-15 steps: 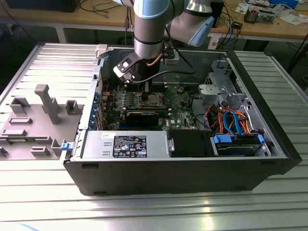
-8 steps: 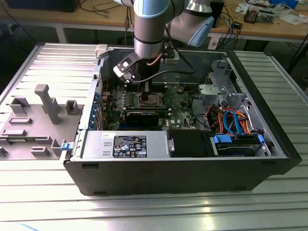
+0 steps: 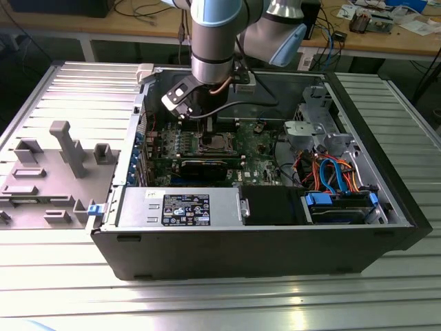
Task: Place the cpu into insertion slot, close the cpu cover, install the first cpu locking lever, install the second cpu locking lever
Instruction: 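Close the cpu cover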
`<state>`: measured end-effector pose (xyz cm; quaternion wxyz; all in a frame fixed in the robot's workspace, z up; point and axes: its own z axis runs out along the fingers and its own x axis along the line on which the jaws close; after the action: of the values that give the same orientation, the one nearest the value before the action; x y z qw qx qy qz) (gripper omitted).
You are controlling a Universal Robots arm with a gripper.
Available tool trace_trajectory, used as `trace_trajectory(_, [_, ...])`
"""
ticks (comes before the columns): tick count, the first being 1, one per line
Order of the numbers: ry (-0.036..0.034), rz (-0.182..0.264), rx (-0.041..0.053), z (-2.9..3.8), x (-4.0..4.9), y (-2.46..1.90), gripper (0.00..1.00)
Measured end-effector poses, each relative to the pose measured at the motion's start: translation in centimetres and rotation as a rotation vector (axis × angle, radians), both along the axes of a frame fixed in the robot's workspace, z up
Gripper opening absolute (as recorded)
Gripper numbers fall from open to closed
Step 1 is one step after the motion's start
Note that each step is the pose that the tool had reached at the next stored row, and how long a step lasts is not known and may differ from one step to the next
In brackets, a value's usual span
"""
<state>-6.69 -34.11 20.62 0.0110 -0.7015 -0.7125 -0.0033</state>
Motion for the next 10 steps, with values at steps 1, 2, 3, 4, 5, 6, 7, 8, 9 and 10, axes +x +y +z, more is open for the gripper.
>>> trace_trajectory(1, [0.0003,0.0,-0.0007,-0.09,-0.01,-0.01,0.11])
trace_trajectory(2, [0.0003,0.0,-0.0008,-0.11,-0.01,-0.01,0.11])
trace_trajectory(3, [0.0002,0.0,-0.0006,-0.12,-0.01,-0.01,0.11])
trace_trajectory(4, [0.0001,0.0,-0.0004,-0.12,0.0,0.0,0.11])
trace_trajectory(5, [-0.0008,0.0,0.0008,-0.04,0.01,0.02,0.11])
trace_trajectory(6, [-0.0008,0.0,0.0009,0.1,0.01,0.02,0.11])
trace_trajectory(7, [-0.0001,0.0,-0.0003,0.39,0.0,0.0,0.11])
trace_trajectory(8, [-0.0002,0.0,-0.0003,0.57,0.0,0.01,0.11])
trace_trajectory(9, [-0.0003,0.0,-0.0001,0.58,0.0,0.01,0.11])
trace_trajectory(10, [-0.0003,0.0,-0.0001,0.58,0.01,0.01,0.11])
